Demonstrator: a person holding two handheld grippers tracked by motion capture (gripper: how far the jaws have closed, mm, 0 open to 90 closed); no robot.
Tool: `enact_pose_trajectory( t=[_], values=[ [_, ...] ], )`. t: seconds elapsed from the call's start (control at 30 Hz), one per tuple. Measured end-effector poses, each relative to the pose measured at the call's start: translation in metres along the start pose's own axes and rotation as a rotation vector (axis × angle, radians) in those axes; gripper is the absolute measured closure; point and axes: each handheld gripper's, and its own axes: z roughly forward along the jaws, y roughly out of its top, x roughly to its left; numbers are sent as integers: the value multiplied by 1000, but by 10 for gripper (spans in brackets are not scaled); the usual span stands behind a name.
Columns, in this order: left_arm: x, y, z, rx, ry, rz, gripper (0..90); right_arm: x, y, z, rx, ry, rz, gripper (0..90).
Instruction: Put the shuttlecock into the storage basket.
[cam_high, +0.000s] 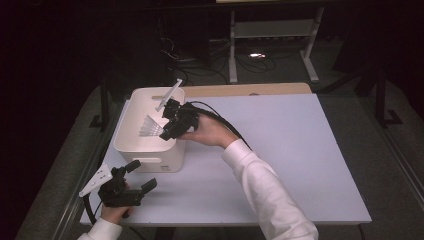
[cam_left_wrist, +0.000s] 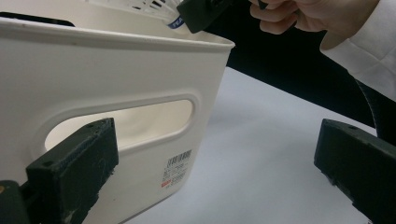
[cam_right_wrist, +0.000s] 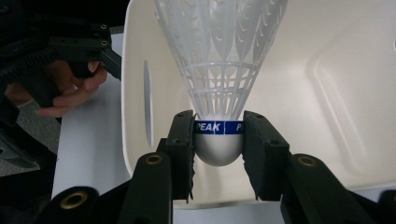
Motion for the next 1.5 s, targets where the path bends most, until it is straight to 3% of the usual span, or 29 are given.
enact_pose_trajectory(
  t=[0.4,0.53,0.77,0.97,1.07,1.1,1.13,1.17,1.2,1.23,1.27,1.3,1.33,1.37,1.4,1.5],
  values=[
    [0,0,1,6,2,1,0,1,-2,8,14,12,-5,629],
    [0,0,1,8,1,2,0,0,-1,5,0,20,-4,471],
    [0,-1,1,6,-2,4,0,-4,-3,-7,-39,-60,23,167],
    [0,-1,1,7,2,4,0,-8,-7,-15,-56,-90,45,22],
    [0,-1,1,6,1,6,0,-7,-9,-21,-81,-154,48,0],
    [0,-1,1,7,2,7,0,-2,-10,-24,-99,-203,79,0],
    [0,-1,1,7,2,5,0,1,-12,-27,-124,-295,60,0],
    [0,-1,1,6,2,3,0,3,-13,-29,-135,-325,33,0],
    [0,-1,1,5,2,5,0,4,-15,-32,-139,-296,24,0],
    [0,-1,1,4,1,0,0,4,-16,-34,-127,-237,16,55],
    [0,-1,2,2,1,1,0,0,-17,-34,-101,-168,25,132],
    [0,-1,2,1,1,-1,0,-6,-17,-34,-72,-61,57,160],
    [0,-1,2,3,1,2,0,-11,-19,-32,-45,21,103,126],
    [1,-1,2,4,2,7,0,-14,-20,-31,-22,45,138,113],
    [1,0,2,4,0,12,0,-16,-22,-31,-4,39,146,105],
    [0,0,1,1,2,7,0,-20,-31,-38,-18,-16,146,58]
  ],
)
